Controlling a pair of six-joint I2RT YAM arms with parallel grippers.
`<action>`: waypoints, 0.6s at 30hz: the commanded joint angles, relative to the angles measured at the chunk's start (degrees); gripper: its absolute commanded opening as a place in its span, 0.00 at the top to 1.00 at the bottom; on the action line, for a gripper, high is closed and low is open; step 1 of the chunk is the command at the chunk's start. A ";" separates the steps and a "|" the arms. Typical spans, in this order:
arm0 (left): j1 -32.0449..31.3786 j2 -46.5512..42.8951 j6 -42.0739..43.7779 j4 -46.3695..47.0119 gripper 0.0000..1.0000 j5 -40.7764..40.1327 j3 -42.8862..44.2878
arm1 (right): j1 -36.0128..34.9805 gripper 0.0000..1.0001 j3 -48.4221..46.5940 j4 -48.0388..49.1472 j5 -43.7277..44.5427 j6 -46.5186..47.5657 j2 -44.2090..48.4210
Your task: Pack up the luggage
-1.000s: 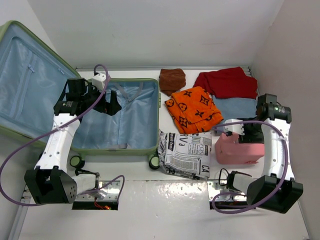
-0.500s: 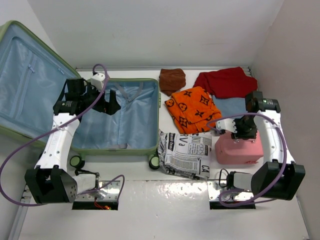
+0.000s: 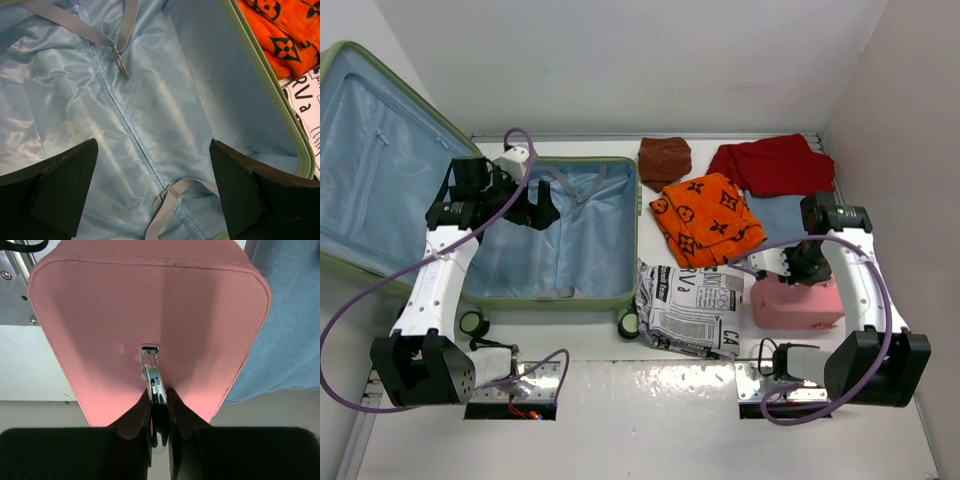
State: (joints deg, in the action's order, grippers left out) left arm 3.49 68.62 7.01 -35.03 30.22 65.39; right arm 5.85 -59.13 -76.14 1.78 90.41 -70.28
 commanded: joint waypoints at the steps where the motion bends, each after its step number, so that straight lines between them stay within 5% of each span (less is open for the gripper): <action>1: 0.56 -0.76 -0.41 1.80 0.00 0.46 0.01 | 0.04 1.00 -3.25 -15.09 0.77 -1.64 1.99; 11: 1.08 -3.49 -1.56 1.80 0.00 -2.52 0.01 | -0.22 1.00 -38.19 -14.74 -16.27 -19.10 -5.47; 18: 4.07 -5.34 -9.89 5.14 0.00 -12.10 0.01 | -12.69 1.00 -44.32 -0.09 -19.36 -33.89 -6.71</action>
State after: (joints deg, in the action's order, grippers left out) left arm 5.67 64.69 2.35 -33.23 23.68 65.36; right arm -2.44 -102.35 -77.84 -12.97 66.26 -76.99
